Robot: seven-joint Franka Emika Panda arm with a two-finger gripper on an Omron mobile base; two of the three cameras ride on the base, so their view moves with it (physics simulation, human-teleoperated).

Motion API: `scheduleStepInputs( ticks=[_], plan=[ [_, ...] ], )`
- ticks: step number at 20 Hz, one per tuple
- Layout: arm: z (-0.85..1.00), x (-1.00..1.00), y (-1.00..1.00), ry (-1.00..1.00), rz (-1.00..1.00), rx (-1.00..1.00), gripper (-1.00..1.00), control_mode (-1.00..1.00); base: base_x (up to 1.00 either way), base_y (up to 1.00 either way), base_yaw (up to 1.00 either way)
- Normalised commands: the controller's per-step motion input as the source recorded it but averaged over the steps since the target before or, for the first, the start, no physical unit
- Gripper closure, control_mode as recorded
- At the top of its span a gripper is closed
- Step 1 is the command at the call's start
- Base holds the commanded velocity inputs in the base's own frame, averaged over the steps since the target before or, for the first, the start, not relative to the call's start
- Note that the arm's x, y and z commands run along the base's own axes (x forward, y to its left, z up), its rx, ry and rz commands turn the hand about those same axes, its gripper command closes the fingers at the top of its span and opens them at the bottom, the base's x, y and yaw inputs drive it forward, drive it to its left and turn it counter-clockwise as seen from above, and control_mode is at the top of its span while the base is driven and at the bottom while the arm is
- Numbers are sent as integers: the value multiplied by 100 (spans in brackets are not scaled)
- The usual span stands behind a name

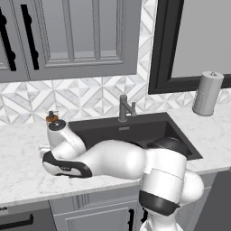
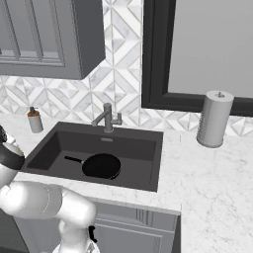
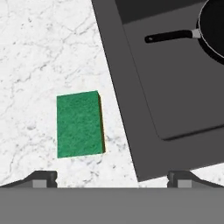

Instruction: Pick the pan and sponge and place them into the sink. Then turn on the water.

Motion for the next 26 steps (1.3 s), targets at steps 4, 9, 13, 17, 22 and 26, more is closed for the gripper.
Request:
scheduleStepInputs(
  ticks=[4, 9, 13, 17, 22, 26],
  plan=[
    [-33, 28, 20, 0, 2, 0, -100, -100, 0, 0, 0],
    [-30, 28, 14, 0, 2, 0, -100, -100, 0, 0, 0],
    [-29, 27, 22, 0, 2, 0, -100, -100, 0, 0, 0],
    [-25, 17, 24, 0, 0, 0, -100, -100, 0, 0, 0],
    [-29, 17, 20, 0, 1, 0, -100, -100, 0, 0, 0],
    [-48, 12, 6, 0, 3, 0, -100, -100, 0, 0, 0]
  ],
)
